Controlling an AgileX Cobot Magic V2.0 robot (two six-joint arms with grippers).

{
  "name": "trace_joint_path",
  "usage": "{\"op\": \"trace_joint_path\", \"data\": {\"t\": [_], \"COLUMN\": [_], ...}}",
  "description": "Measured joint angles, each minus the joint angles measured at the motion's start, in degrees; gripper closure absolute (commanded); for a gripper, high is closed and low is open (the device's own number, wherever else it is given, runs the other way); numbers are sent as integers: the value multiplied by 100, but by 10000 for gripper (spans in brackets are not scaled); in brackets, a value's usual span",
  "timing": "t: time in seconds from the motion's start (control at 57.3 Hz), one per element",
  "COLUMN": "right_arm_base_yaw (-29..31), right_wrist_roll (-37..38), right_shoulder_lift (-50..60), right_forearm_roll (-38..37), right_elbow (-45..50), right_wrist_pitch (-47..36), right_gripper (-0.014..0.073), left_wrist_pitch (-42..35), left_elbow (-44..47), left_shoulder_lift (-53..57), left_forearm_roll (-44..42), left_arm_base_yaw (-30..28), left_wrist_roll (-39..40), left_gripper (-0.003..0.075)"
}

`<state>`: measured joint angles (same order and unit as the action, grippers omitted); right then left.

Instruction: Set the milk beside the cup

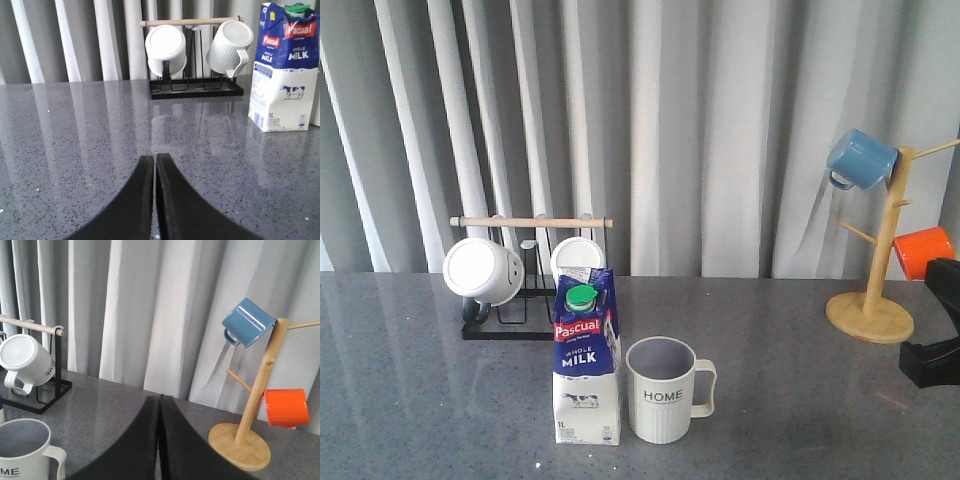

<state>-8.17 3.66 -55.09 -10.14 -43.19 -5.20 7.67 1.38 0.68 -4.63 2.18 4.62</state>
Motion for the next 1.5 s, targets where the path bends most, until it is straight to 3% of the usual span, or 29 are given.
{"op": "trace_joint_path", "data": {"t": [1.274, 1.501], "right_arm_base_yaw": [0, 0], "right_wrist_roll": [0, -1], "right_shoulder_lift": [9, 910], "right_forearm_roll": [-7, 201], "right_elbow": [0, 691], "right_wrist_pitch": [12, 366], "right_gripper": [602, 602], "left_wrist_pitch": [31, 31], "left_elbow": [0, 0], "left_shoulder_lift": [-1, -1], "left_forearm_roll": [-63, -63], "left_arm_base_yaw": [101, 101], "left_wrist_roll": [5, 5], "left_gripper": [726, 726]}}
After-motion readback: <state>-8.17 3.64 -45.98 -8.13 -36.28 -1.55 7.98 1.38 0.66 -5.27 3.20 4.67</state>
